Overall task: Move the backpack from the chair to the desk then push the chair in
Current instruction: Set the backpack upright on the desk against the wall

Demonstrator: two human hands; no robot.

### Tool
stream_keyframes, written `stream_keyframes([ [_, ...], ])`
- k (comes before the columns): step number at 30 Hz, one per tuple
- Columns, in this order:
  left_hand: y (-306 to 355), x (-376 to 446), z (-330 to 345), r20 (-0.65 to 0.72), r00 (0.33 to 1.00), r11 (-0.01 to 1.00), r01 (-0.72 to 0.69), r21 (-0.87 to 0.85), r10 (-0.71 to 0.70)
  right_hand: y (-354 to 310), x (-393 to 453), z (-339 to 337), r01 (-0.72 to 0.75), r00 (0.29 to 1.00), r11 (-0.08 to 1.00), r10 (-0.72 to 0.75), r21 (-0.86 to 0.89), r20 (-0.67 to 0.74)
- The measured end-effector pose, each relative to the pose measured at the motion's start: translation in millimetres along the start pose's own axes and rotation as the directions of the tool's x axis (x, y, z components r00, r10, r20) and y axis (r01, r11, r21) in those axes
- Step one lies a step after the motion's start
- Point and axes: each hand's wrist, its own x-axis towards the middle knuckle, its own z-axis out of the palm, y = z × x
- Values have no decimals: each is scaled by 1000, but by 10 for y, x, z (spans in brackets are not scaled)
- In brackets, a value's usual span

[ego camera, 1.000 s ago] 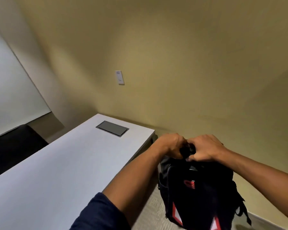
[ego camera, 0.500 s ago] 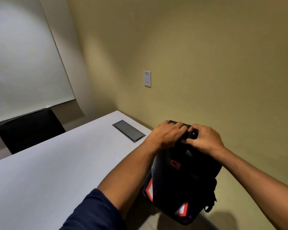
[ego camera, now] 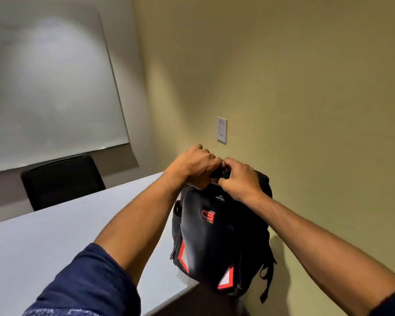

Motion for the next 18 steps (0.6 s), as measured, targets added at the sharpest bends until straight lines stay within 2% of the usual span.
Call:
stream_keyframes([
  [3,-266,37,248,-15,997,995,78,-55,-79,-11,378,80,125,990,992,-122,-29,67],
  [5,-406,49,414,-37,992,988,116,-100,-120,-26,606,145,158,982,986,-152,-51,111],
  [9,-606,65,832,-77,988,970,114,-215,-133,-44,940,400,134,983,987,-121,-86,139],
  [15,-822,-30,1453,-28,999,979,29,-200,-35,-66,1170,924,123,972,980,-88,-153,218],
  [18,-919,-74,1662,-38,997,952,58,-299,-72,-32,1229,1075,118,968,983,-82,-139,238],
])
